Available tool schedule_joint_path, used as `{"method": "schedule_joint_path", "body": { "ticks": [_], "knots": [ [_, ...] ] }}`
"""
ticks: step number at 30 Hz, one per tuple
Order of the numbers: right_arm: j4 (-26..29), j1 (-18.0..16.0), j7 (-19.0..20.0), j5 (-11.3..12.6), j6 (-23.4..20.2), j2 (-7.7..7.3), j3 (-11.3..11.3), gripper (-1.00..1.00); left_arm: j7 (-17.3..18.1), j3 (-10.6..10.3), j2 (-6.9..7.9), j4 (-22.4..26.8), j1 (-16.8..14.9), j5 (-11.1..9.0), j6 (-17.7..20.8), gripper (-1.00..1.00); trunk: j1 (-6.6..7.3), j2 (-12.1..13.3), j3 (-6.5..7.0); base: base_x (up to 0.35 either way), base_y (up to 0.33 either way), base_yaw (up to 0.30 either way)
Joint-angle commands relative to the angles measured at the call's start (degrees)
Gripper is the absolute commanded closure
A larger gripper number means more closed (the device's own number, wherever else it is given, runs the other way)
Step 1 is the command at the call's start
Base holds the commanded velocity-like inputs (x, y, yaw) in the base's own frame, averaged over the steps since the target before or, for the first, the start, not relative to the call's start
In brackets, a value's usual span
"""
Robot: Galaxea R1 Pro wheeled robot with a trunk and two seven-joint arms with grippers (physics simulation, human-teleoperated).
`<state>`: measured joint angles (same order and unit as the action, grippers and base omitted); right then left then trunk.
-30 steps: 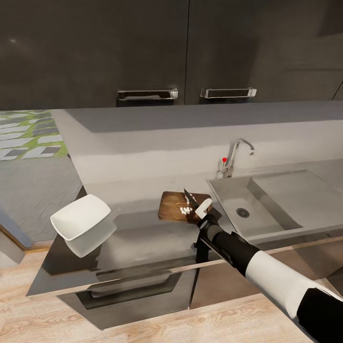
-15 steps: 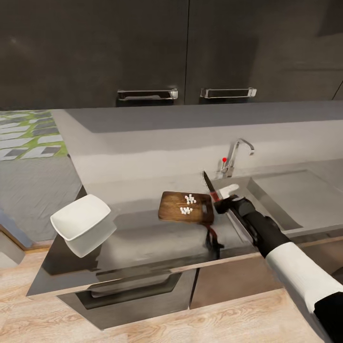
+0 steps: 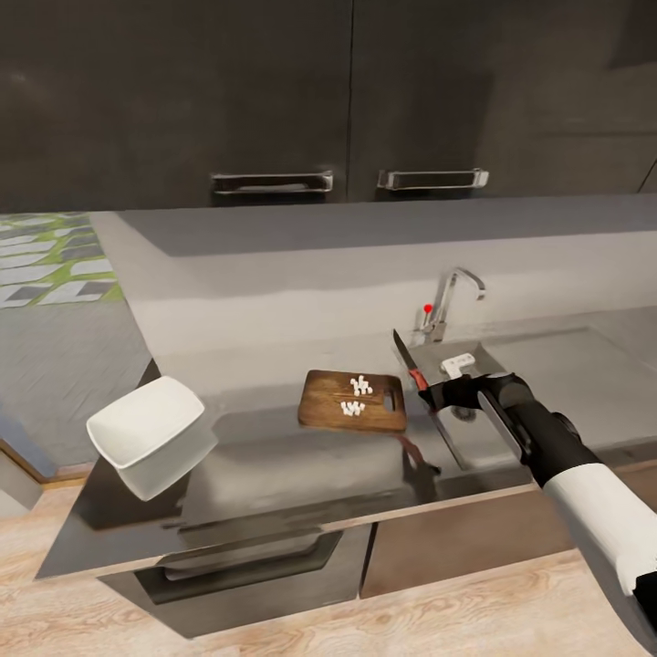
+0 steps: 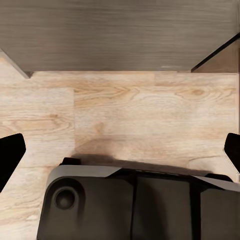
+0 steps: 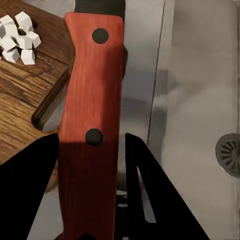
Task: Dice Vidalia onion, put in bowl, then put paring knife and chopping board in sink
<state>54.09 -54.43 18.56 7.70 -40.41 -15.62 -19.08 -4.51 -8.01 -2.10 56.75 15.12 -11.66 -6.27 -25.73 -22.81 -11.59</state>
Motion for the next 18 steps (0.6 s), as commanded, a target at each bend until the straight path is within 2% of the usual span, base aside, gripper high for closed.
{"method": "schedule_joint_path", "body": {
  "ticks": [1, 5, 13, 18],
  "knots": [
    [0.1, -0.1, -0.3, 0.6, -0.4, -0.04, -0.2, 1.0, -0.3, -0.2, 0.01, 0.1, 0.0, -0.5, -0.1, -1.0, -0.06, -0.1, -0.1, 0.193, -0.144, 0.0],
    [0.0, -0.1, -0.4, 0.6, -0.4, -0.03, -0.2, 1.0, -0.4, -0.2, -0.01, 0.1, 0.0, -0.5, -0.1, -1.0, -0.06, -0.1, -0.1, 0.136, -0.108, 0.158],
    [-1.3, -0.1, -0.4, 0.6, -0.4, -0.06, -0.1, 1.0, -0.4, -0.2, -0.01, 0.0, 0.0, -0.5, -0.1, -1.0, -0.06, -0.1, -0.1, 0.015, -0.141, 0.274],
    [-3.3, -0.1, -0.3, 0.6, -0.1, -0.39, 0.1, 1.0, -0.4, -0.2, -0.01, 0.1, 0.0, -0.4, -0.1, -1.0, -0.06, -0.1, -0.1, 0.0, -0.185, 0.071]
  ]
}}
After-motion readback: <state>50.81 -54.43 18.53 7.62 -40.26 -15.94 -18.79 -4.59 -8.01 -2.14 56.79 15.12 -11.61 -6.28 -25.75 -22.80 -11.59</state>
